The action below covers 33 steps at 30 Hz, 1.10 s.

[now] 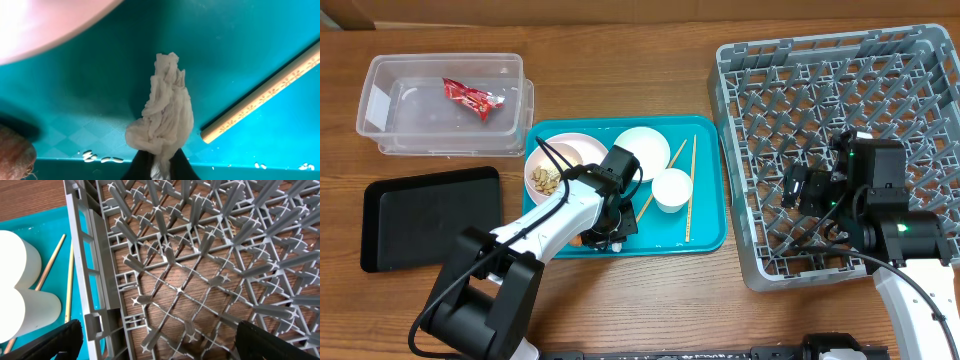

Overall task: Sort waste into correct bins and load items into the dishwasher
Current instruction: 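Grasp the red wrapper and tissue, drop them into the clear bin, then reach the left gripper to the pink bowl rim and grasp it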

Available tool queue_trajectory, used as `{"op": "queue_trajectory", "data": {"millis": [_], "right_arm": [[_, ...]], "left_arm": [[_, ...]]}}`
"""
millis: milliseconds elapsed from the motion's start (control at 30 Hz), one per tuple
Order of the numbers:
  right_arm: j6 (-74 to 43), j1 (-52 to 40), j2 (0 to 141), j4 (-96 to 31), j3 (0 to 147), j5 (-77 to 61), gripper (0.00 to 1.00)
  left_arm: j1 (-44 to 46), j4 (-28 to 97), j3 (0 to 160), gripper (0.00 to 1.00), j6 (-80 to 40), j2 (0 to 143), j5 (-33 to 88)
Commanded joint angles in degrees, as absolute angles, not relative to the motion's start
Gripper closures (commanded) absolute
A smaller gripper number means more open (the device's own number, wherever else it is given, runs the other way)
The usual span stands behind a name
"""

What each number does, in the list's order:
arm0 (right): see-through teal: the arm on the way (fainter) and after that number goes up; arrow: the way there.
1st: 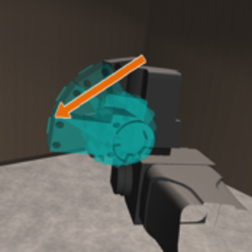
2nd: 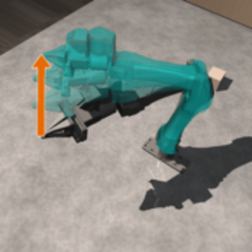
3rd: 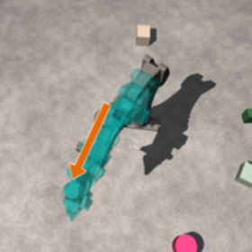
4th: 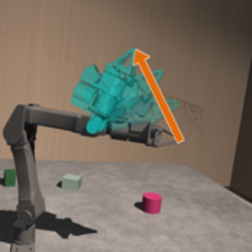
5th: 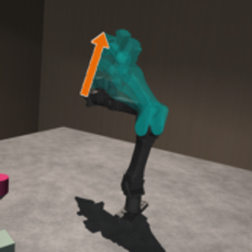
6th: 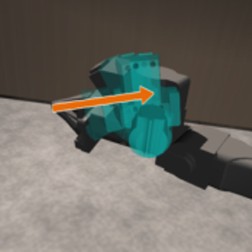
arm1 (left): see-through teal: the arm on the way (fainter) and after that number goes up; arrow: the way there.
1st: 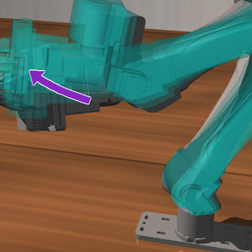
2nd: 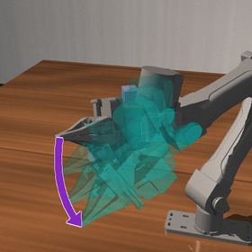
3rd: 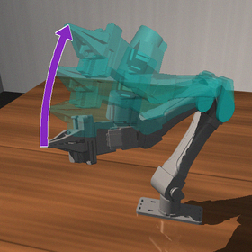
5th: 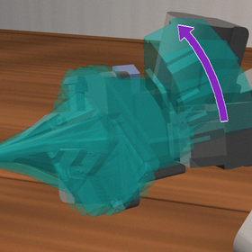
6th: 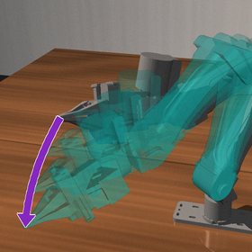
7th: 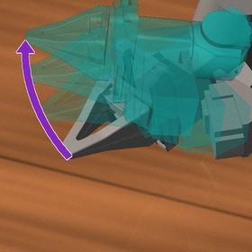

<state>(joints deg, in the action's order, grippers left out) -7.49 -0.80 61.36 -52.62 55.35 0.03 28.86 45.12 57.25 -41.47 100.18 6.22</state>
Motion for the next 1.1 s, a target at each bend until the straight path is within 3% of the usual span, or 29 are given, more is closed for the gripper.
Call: {"op": "queue_trajectory", "data": {"millis": [0, 267, 367, 600, 733, 800, 967, 1067], "right_arm": [[-7.5, -1.0, 61.1, -52.4, 56.9, 0.4, 0.00], [-7.5, -1.0, 61.1, -52.6, 56.9, 0.4, 0.00], [-7.5, -1.0, 61.1, -52.5, 56.9, 0.4, 0.00], [-7.5, -1.0, 61.1, -52.4, 56.9, 0.4, 0.00], [-7.5, -1.0, 61.1, -52.4, 56.9, 0.4, 0.00], [-7.5, -1.0, 61.1, -52.4, 56.9, 0.4, 0.00], [-7.5, -1.0, 61.1, -52.5, 56.9, 0.4, 0.00], [-7.5, -1.0, 61.1, -52.6, 56.9, 0.4, 0.00]], "left_arm": [[28.3, 47.6, 58.5, 0.96, -40.8, 99.6, 6.0], [15.8, 64.3, 86.4, 0.96, -31.5, 99.6, -0.7], [8.8, 60.5, 95.3, 0.96, -29.5, 99.6, -4.6], [-1.9, 48.4, 95.7, 0.96, -29.6, 103.5, -10.7], [-4.7, 46.8, 95.7, 0.79, -29.6, 107.9, -10.4], [-5.6, 46.4, 95.7, 0.64, -29.5, 108.7, -9.6], [-4.6, 49.8, 101.1, 0.41, -25.1, 106.8, -3.1], [-0.6, 56.7, 102.6, 0.42, -25.3, 104.8, 5.4]]}}
